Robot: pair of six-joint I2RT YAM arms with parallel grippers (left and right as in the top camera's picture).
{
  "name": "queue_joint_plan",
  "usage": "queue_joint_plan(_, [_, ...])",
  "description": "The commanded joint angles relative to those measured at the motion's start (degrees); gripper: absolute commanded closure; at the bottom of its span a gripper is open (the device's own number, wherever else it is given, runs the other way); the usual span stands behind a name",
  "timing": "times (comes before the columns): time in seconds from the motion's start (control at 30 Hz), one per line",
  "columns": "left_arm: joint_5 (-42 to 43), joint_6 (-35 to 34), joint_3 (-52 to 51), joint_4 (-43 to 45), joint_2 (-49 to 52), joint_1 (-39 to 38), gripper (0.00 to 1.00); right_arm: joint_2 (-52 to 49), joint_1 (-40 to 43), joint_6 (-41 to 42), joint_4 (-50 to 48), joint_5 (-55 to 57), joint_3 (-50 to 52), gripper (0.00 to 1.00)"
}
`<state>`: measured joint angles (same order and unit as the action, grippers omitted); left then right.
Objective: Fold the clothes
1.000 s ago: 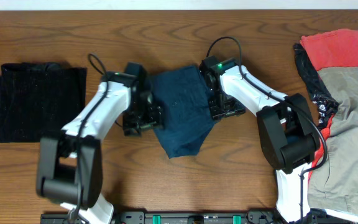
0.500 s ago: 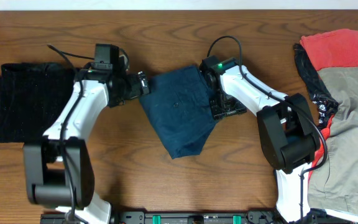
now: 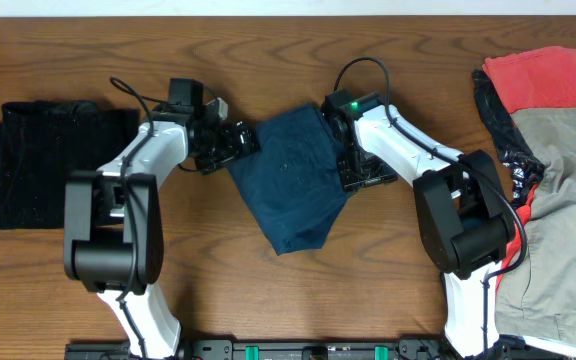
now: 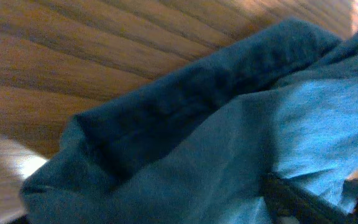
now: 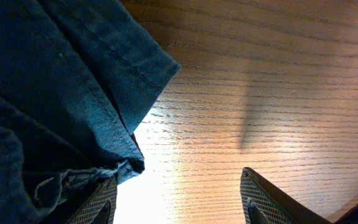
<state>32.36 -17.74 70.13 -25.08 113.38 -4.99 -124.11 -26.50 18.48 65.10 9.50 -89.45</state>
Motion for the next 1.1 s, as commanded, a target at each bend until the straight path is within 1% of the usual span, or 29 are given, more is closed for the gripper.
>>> queue_joint_plan(0.0, [2.1,3.8,-0.2,-0.5,2.4,-0.7,0.53,-1.2,0.7,1.2,-0.3,2.3,0.3,0.38])
queue_joint_plan(0.07, [1.9,4.7,-0.1,-0.2,1.8,-0.4,0.87,-1.1,0.7,1.3,-0.2,2.2,0.3,0.38])
queue_joint_plan(0.1, [1.0,4.7,0.0,-0.3,1.2,0.0,0.94,-1.1,0.7,1.5,-0.1,2.3,0.3,0.38])
queue_joint_plan(0.2, [-4.0,4.6,0.4,-0.5,-1.4,1.6,0.94,0.0,1.1,1.5,0.3,2.3,0.3,0.38])
queue_joint_plan(0.43, [-25.4,4.7,5.8,-1.6,-10.7,7.8,0.94,9.4,3.7,1.6,0.6,1.8,0.3,0.37])
queue_joint_plan(0.5, [-29.6,6.0,8.2,-1.6,-12.8,10.1,0.94,12.8,4.3,1.6,0.7,1.8,0.3,0.37])
queue_joint_plan(0.6, [-33.0,10.5,12.7,-1.6,-14.7,14.2,0.94,17.3,5.2,0.7,0.9,1.1,0.3,0.37])
queue_joint_plan(0.7, [-35.0,11.1,16.4,-1.5,-15.9,19.0,0.94,19.8,5.6,-0.6,1.0,-1.2,0.3,0.37])
queue_joint_plan(0.8, [-35.0,11.1,18.7,-1.4,-16.2,24.7,0.94,20.6,5.6,-0.7,1.4,-2.6,0.3,0.37])
queue_joint_plan(0.93, [-34.9,10.8,18.4,-2.3,-15.6,32.4,0.94,20.6,5.6,-0.8,2.7,-2.6,0.3,0.37])
queue_joint_plan(1.07, [-34.8,5.9,17.5,-2.7,-14.3,38.6,0.94,20.6,5.6,-1.0,3.3,-2.6,0.3,0.36])
